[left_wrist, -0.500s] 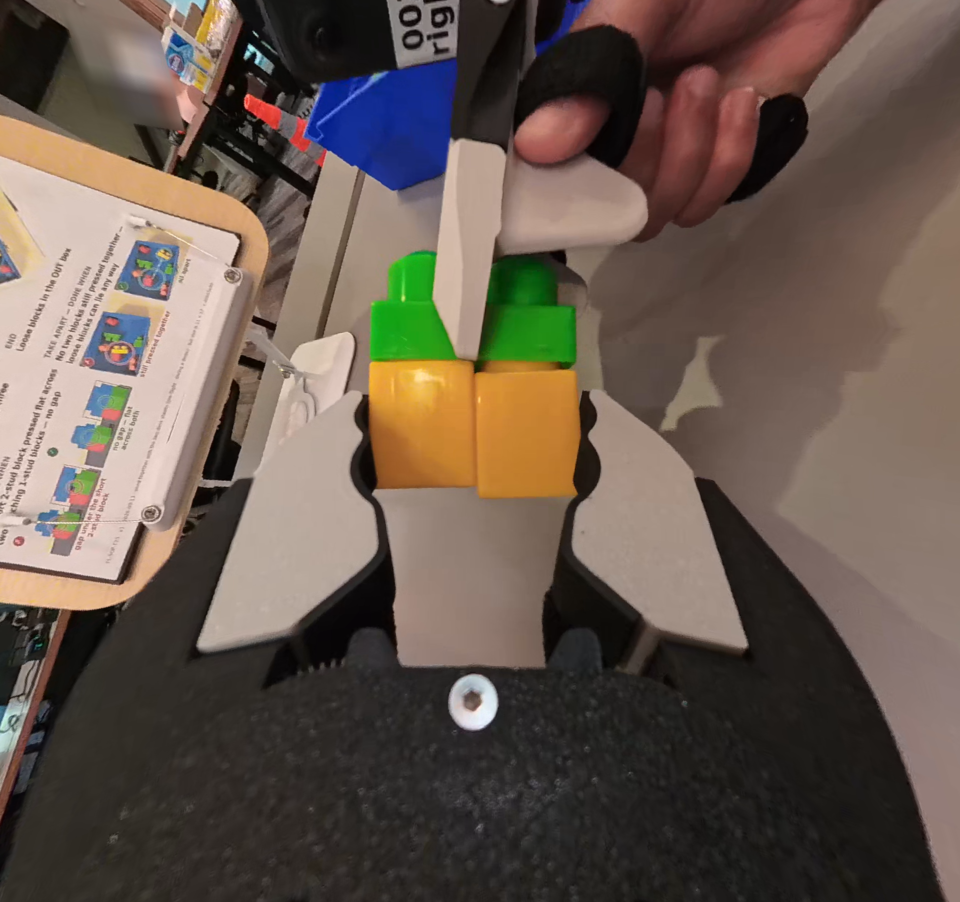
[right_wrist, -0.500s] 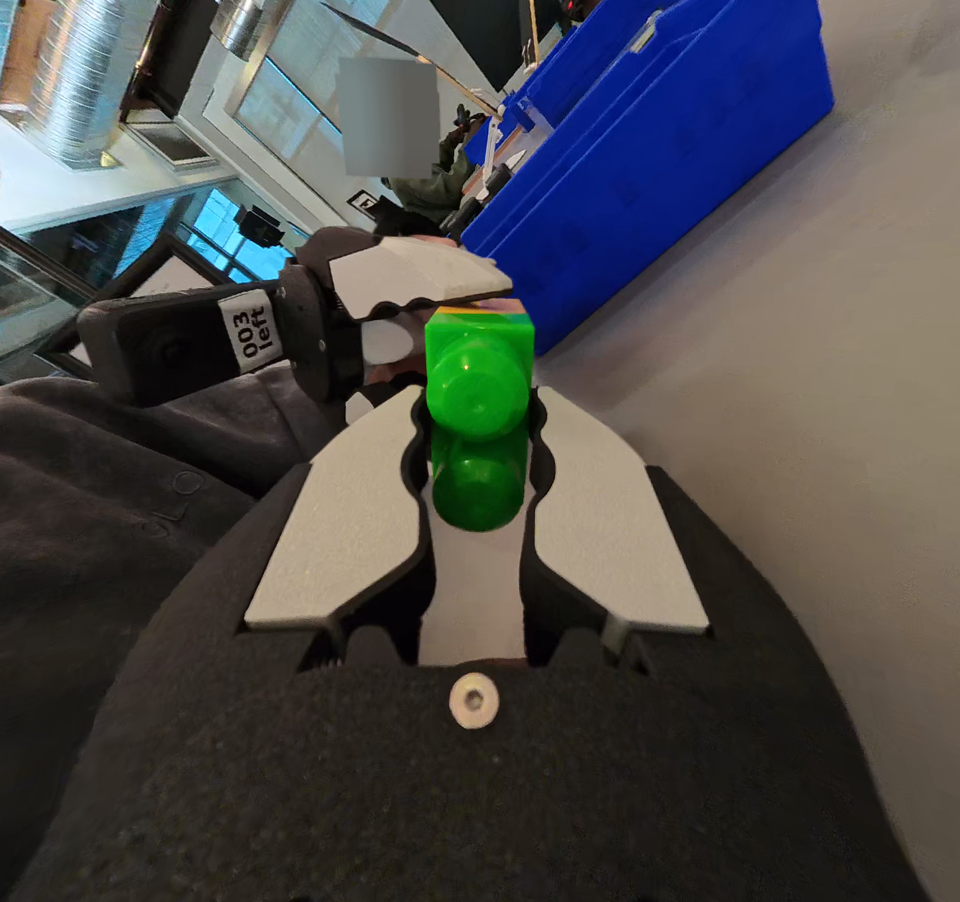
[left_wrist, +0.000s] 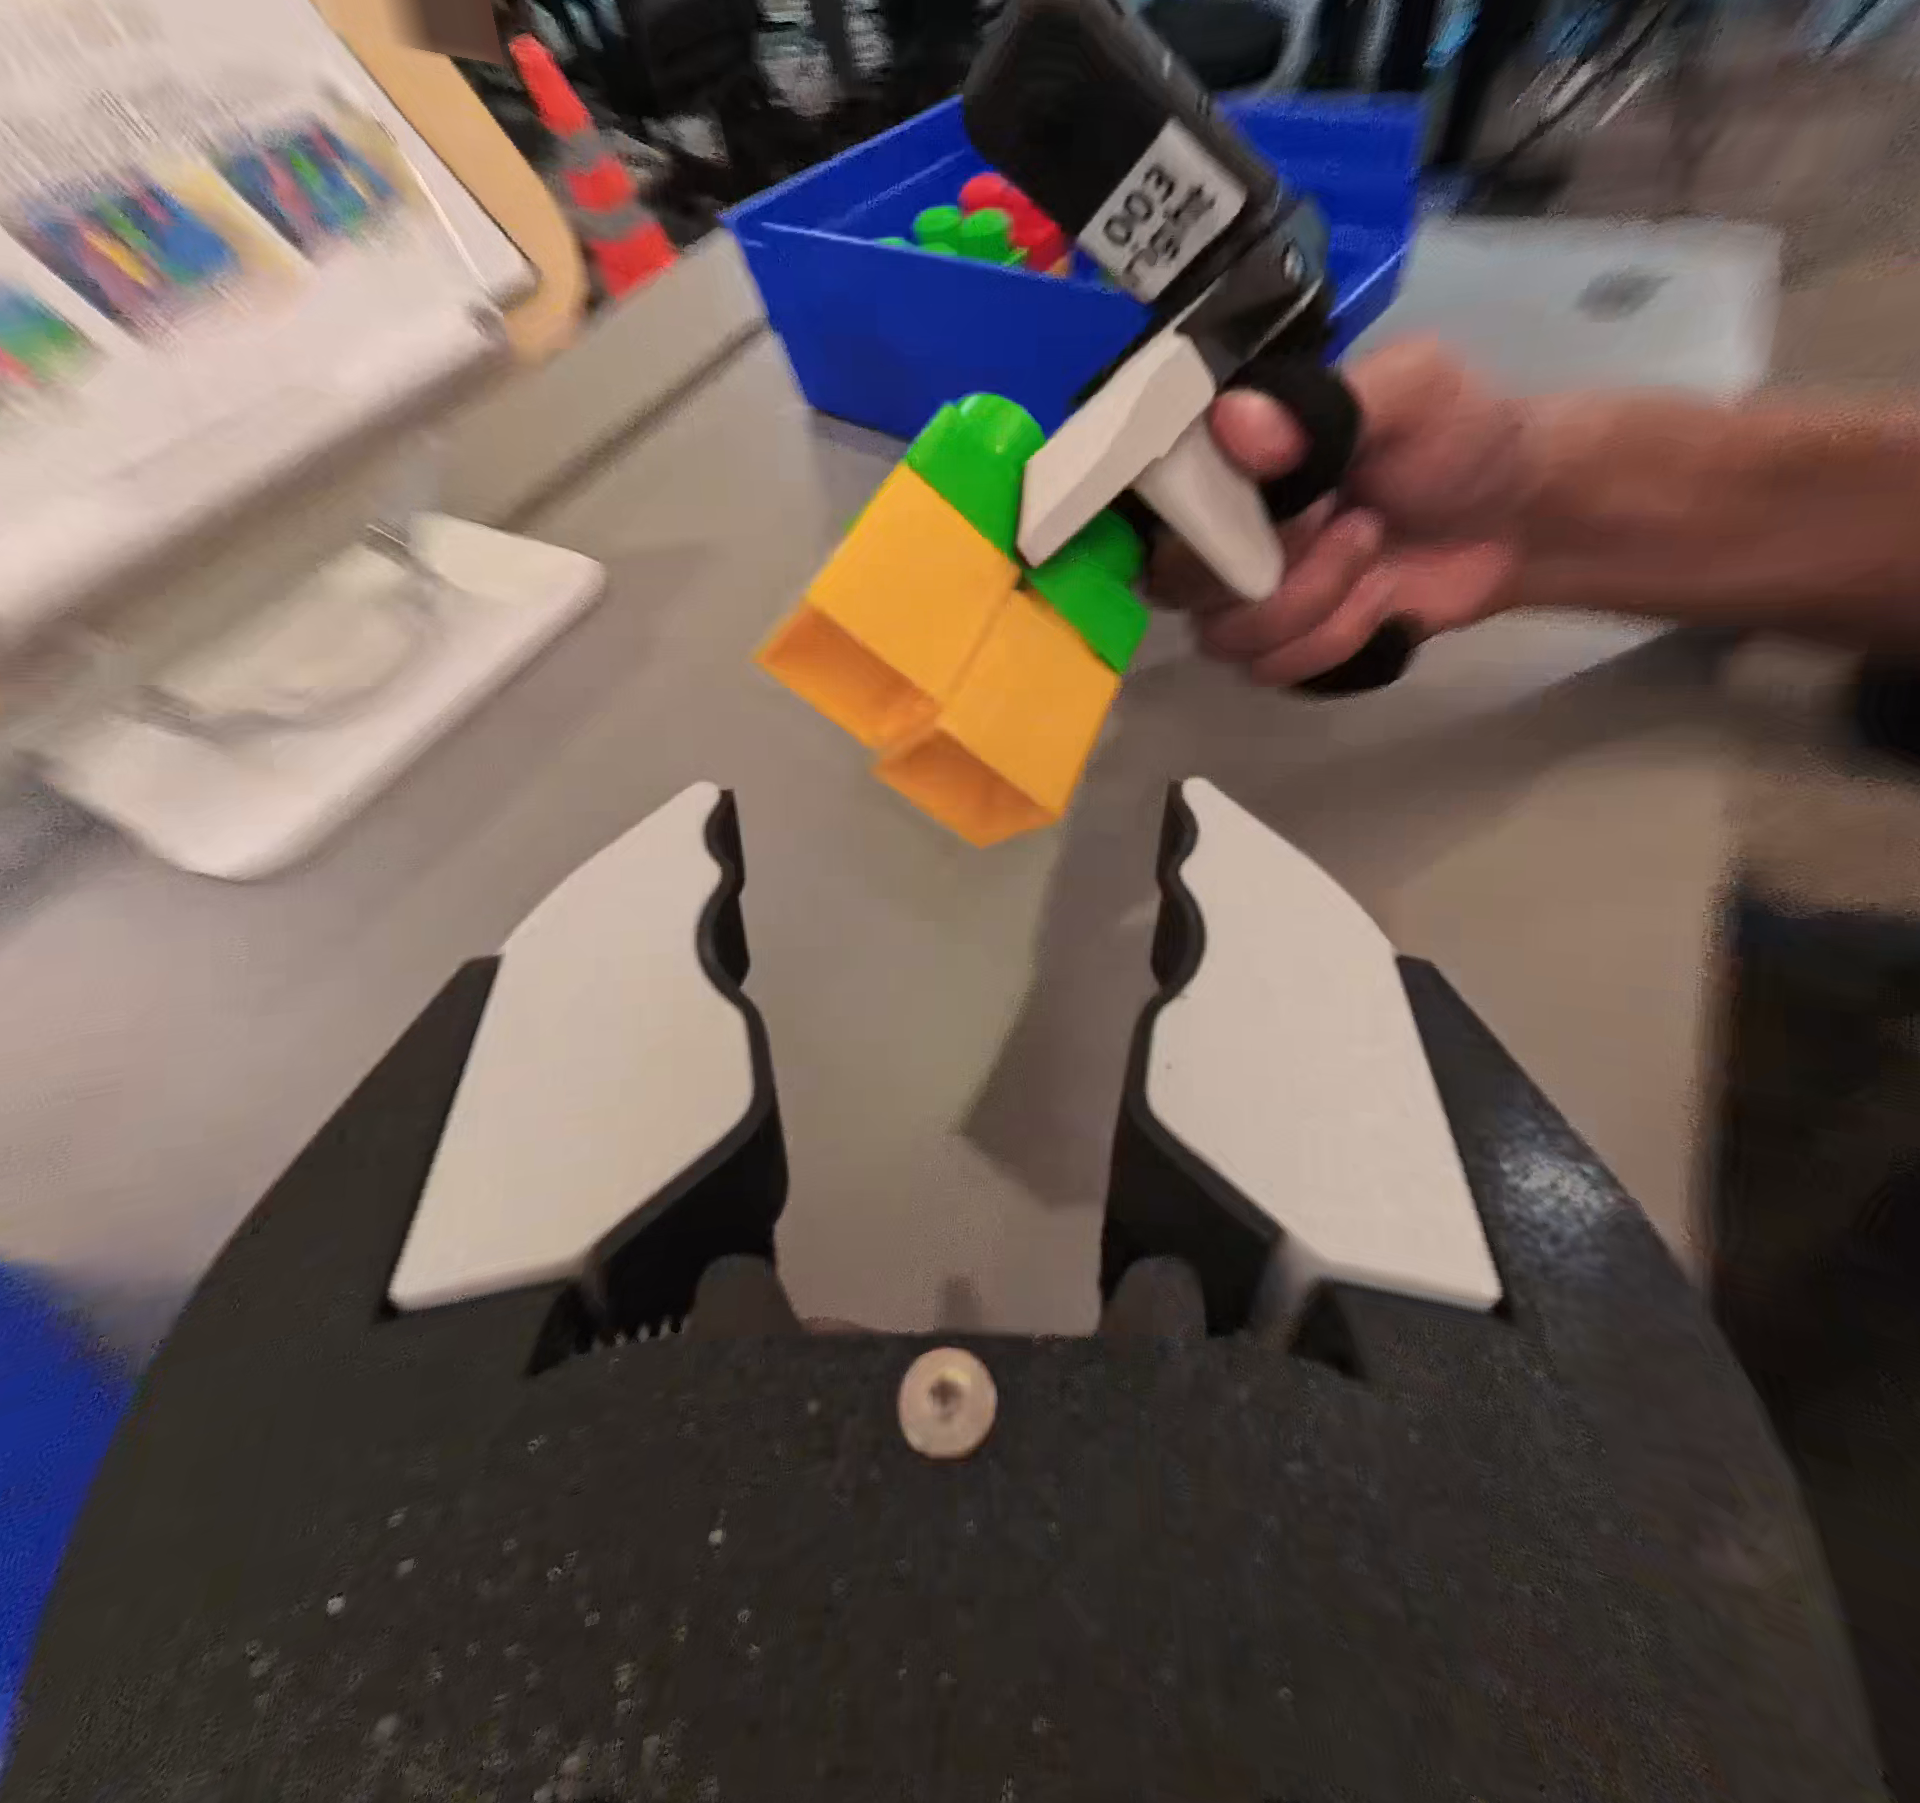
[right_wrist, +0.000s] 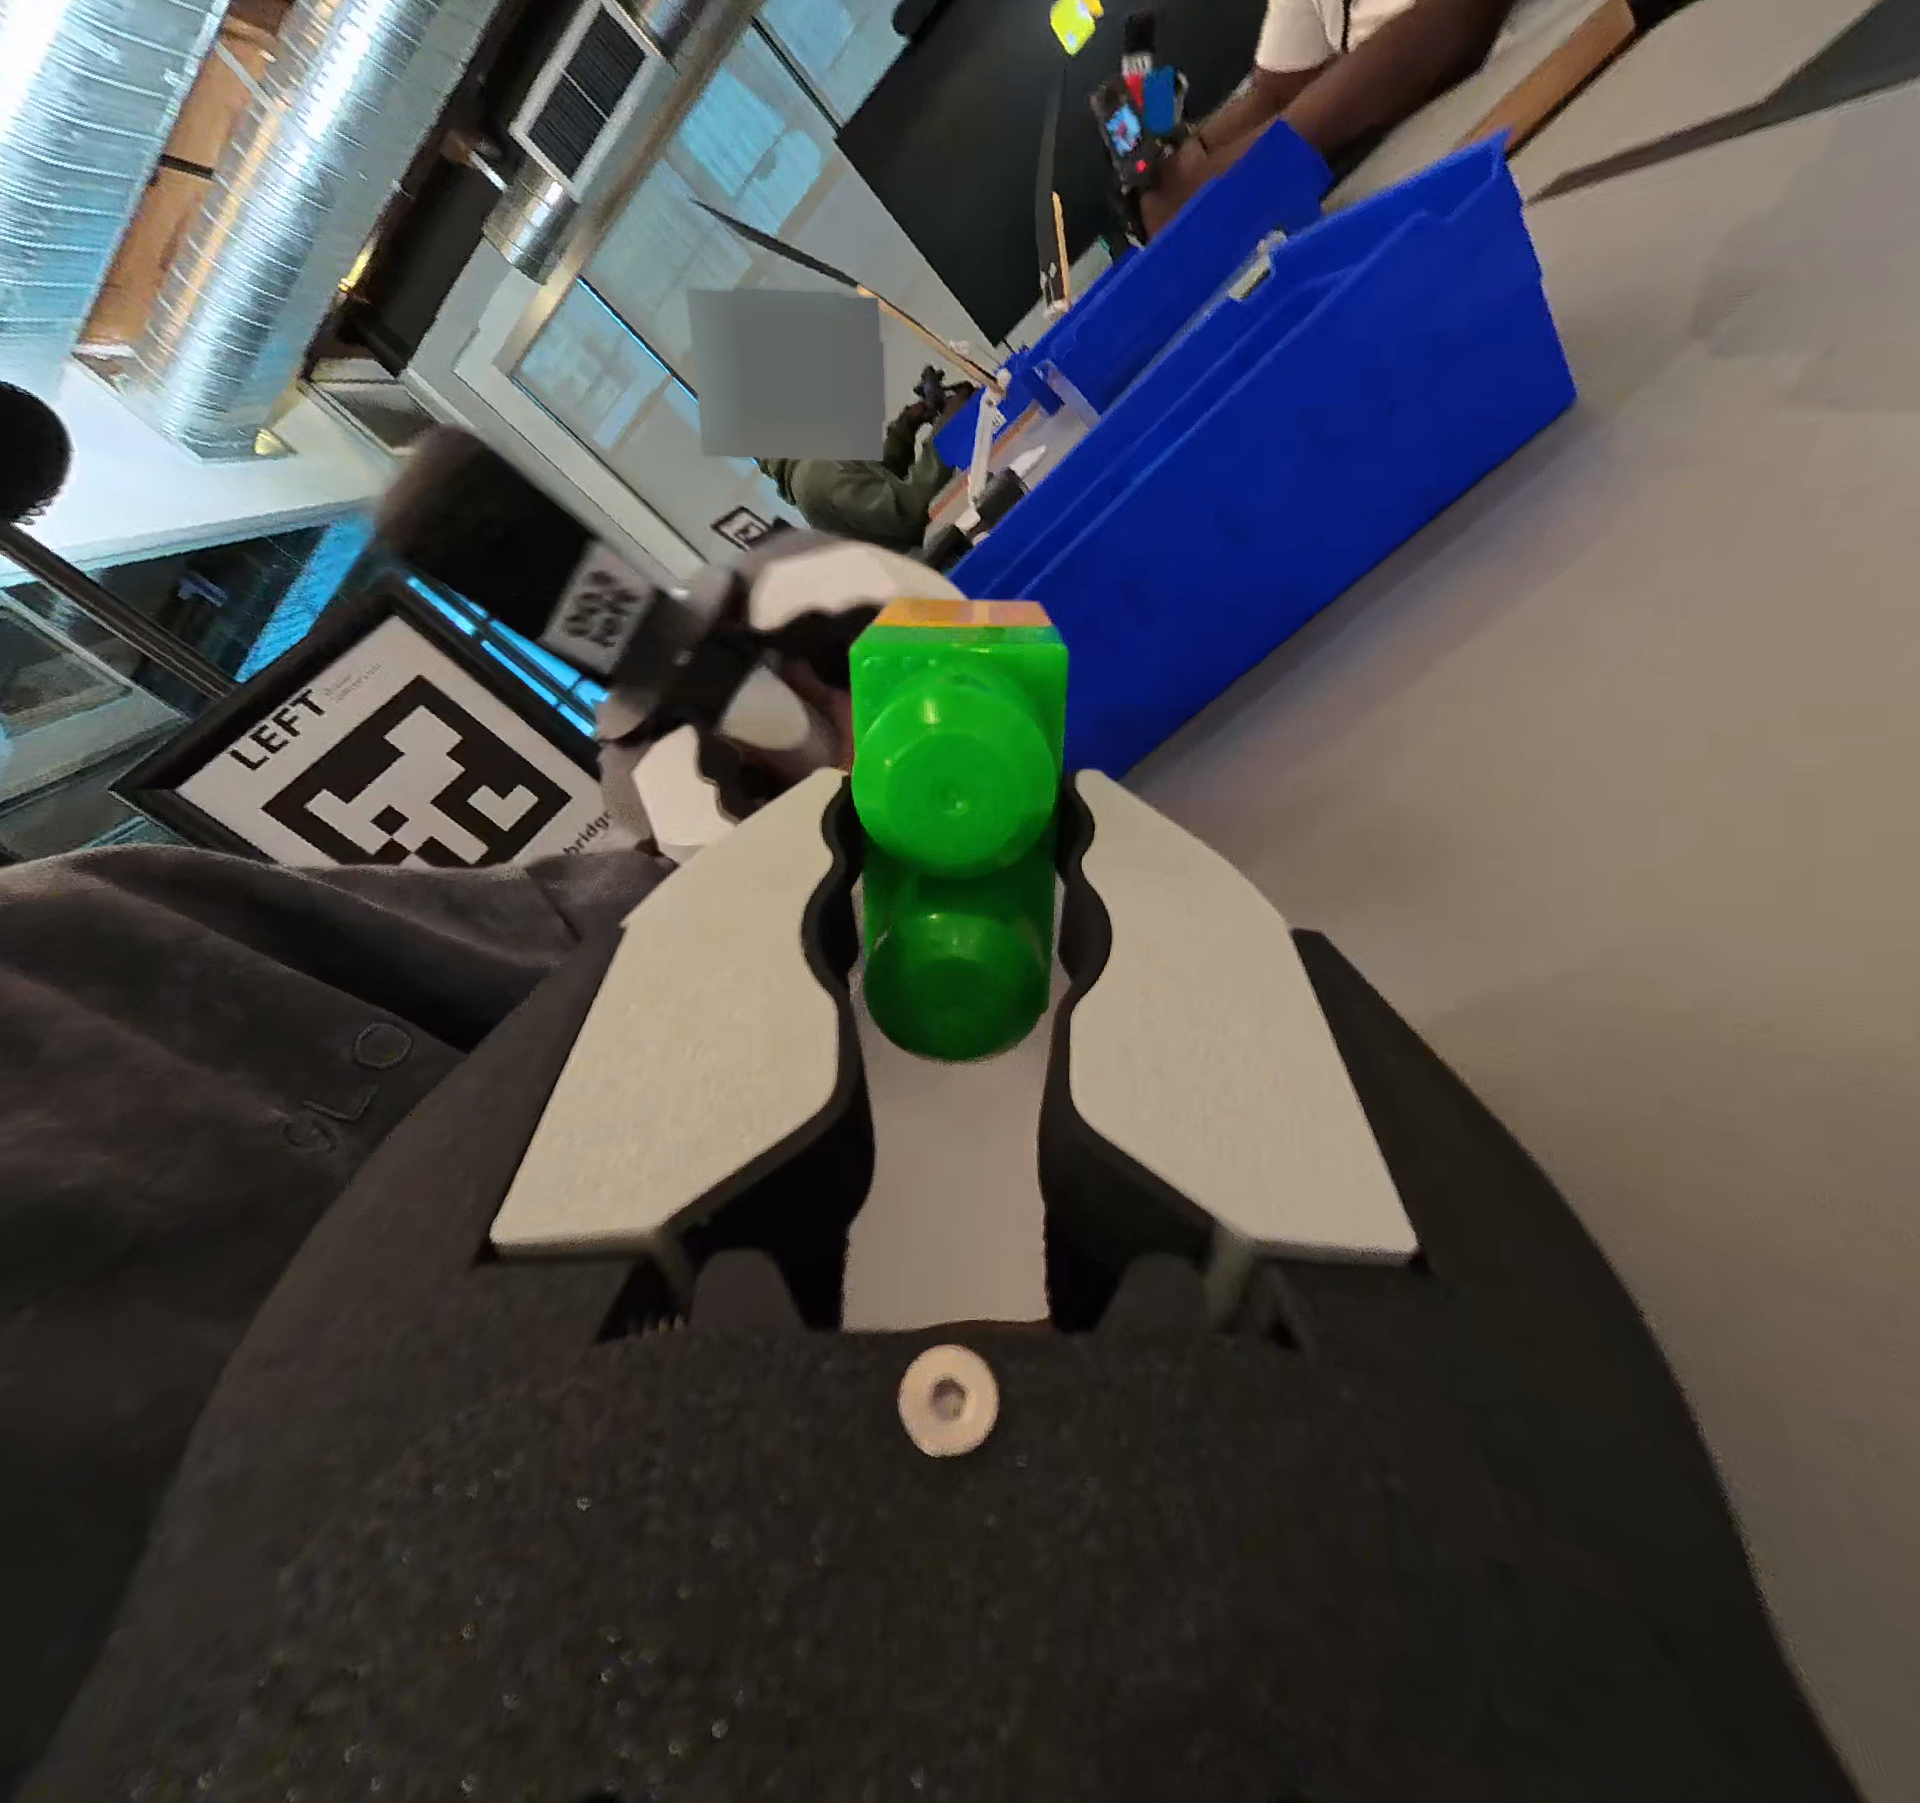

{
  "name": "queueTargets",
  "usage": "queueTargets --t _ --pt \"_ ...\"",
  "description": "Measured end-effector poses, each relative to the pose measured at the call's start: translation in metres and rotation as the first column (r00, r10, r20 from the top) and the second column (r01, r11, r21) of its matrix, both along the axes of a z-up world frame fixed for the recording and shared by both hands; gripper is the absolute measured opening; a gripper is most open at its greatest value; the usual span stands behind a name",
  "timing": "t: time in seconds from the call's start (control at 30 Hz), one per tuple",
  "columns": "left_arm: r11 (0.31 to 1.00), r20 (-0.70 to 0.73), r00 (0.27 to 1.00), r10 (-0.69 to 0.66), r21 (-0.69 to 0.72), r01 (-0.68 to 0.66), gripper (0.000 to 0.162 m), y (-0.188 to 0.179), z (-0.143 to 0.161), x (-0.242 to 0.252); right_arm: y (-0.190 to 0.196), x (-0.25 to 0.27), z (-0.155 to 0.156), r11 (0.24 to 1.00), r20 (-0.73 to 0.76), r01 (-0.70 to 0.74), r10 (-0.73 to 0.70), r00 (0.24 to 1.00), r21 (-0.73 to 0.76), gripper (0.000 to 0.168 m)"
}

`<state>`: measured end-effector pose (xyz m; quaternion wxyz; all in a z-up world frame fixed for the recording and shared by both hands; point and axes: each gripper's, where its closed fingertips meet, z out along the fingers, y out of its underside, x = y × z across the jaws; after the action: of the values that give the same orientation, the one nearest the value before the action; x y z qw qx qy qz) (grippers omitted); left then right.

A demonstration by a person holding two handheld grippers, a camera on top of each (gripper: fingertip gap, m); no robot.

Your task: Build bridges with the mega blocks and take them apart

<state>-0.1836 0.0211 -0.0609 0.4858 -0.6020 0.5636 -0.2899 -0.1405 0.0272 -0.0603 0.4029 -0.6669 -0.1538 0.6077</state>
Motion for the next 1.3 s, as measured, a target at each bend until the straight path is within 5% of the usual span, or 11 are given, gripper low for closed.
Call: queueTargets --t 0.13,0.23,0.4,0.47,1.3 --pt "0.865 0.223 0.974 -0.038 -0.481 0.144 0.074 -0.011 -0.006 0.004 -0.003 -0.008 0.008 0.998 -0.007 0.02 -0.02 1.0 0.062 0.036" --pt "0.739 0.331 0.943 -0.034 -0.627 0.247 0.07 -0.01 -0.004 0.005 -0.006 -0.015 0.011 0.995 0.013 0.013 -0.014 1.0 0.095 0.036" --pt "0.677 0.364 0.93 -0.058 -0.67 0.305 0.057 -0.012 -0.011 0.008 -0.01 -0.024 0.013 0.994 0.033 0.004 -0.007 0.999 0.11 0.036" --pt "0.686 0.367 0.927 -0.072 -0.656 0.313 0.039 -0.015 -0.011 0.01 -0.01 -0.025 0.013 0.994 0.032 0.012 -0.015 0.999 0.106 0.036" --pt "0.615 0.487 0.873 -0.022 -0.682 0.396 0.039 -0.01 0.004 0.004 -0.009 -0.028 0.016 0.993 0.017 0.035 -0.037 0.999 0.109 0.036"
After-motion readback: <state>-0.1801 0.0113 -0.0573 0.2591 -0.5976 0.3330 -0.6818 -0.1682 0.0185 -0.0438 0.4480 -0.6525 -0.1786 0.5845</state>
